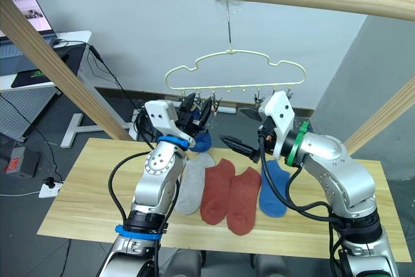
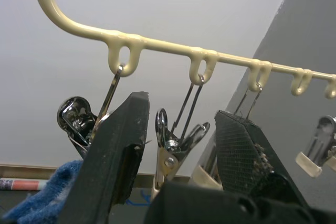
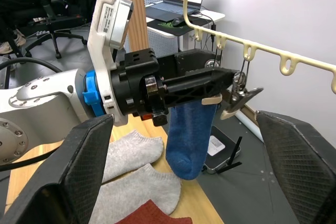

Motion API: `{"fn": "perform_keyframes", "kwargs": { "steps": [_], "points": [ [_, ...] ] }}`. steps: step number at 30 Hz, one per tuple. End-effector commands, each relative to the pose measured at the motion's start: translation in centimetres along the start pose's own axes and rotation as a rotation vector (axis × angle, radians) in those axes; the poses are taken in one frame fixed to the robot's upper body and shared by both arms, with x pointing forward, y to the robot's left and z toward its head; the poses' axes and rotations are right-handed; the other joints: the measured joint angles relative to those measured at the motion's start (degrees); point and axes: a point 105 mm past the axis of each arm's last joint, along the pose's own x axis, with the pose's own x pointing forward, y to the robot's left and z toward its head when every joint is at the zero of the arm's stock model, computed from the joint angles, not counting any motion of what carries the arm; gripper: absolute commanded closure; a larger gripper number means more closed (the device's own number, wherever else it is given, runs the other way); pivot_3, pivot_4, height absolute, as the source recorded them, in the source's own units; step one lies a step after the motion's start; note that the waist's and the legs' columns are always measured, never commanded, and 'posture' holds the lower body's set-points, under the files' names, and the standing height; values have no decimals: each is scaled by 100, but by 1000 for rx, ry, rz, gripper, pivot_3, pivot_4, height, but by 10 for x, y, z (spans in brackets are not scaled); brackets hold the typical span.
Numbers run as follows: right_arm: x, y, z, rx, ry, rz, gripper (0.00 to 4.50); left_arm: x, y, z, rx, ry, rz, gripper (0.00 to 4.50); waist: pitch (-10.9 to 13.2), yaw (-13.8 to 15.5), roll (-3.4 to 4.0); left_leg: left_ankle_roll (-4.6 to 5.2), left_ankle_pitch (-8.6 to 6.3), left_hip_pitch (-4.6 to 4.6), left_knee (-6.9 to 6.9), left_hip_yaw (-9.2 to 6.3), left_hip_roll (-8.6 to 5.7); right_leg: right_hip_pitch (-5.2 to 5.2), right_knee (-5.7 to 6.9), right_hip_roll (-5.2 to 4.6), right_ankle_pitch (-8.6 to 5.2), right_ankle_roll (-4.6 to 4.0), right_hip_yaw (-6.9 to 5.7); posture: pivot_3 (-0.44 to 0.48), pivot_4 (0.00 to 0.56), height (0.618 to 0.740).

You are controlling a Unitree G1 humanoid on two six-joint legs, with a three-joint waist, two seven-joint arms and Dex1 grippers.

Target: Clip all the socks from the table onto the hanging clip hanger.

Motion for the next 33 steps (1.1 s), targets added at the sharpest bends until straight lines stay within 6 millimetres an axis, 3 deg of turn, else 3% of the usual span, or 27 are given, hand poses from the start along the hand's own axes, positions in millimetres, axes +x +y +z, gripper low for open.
{"fn": "perform_keyframes", "kwargs": {
  "steps": [1, 4, 10, 24, 28, 32, 33],
  "points": [
    [-3, -1, 15, -40, -48, 0, 0, 4, -3, 14, 17, -54, -9, 2171, 0, 0, 0, 0, 0, 0, 0, 0, 0, 0, 0, 0, 0, 0, 0, 85, 175, 740],
    [-3, -1, 13, -37, -44, 1, 0, 5, -5, 16, -3, -66, -16, 2710, 0, 0, 0, 0, 0, 0, 1, 0, 0, 0, 1, 0, 0, 0, 0, 81, 177, 740],
    [-3, -2, 12, -30, -40, -3, 0, 5, -5, 15, -23, -61, -20, 4484, 0, -2, 0, 0, 0, 0, 3, 0, 0, 1, 4, 0, 0, 0, 0, 82, 179, 740],
    [-4, -4, 9, -19, -37, -11, 0, 5, 0, 11, 14, -30, -7, 4484, -1, -1, 0, 1, 1, 0, 6, 0, 0, 2, 6, 0, 1, 0, 0, 86, 181, 740],
    [-4, -5, 8, -18, -34, -15, 0, 4, -6, 15, -3, -50, -30, 3511, -1, -1, 0, 1, 1, 0, 9, 0, 0, 2, 8, 0, 1, 0, 0, 85, 182, 740],
    [-5, -5, 8, -20, -30, -15, 0, 5, -4, 16, -5, -55, -16, 2218, -1, -1, 0, 1, 0, 0, 12, 0, 0, 2, 10, 0, 1, 0, 0, 86, 182, 740],
    [-5, -5, 7, -21, -30, -15, 0, 5, -5, 17, -4, -57, -20, 2218, -1, -1, 0, 2, 0, 0, 13, 0, 0, 2, 11, 0, 1, 0, 0, 86, 182, 740]
  ]
}}
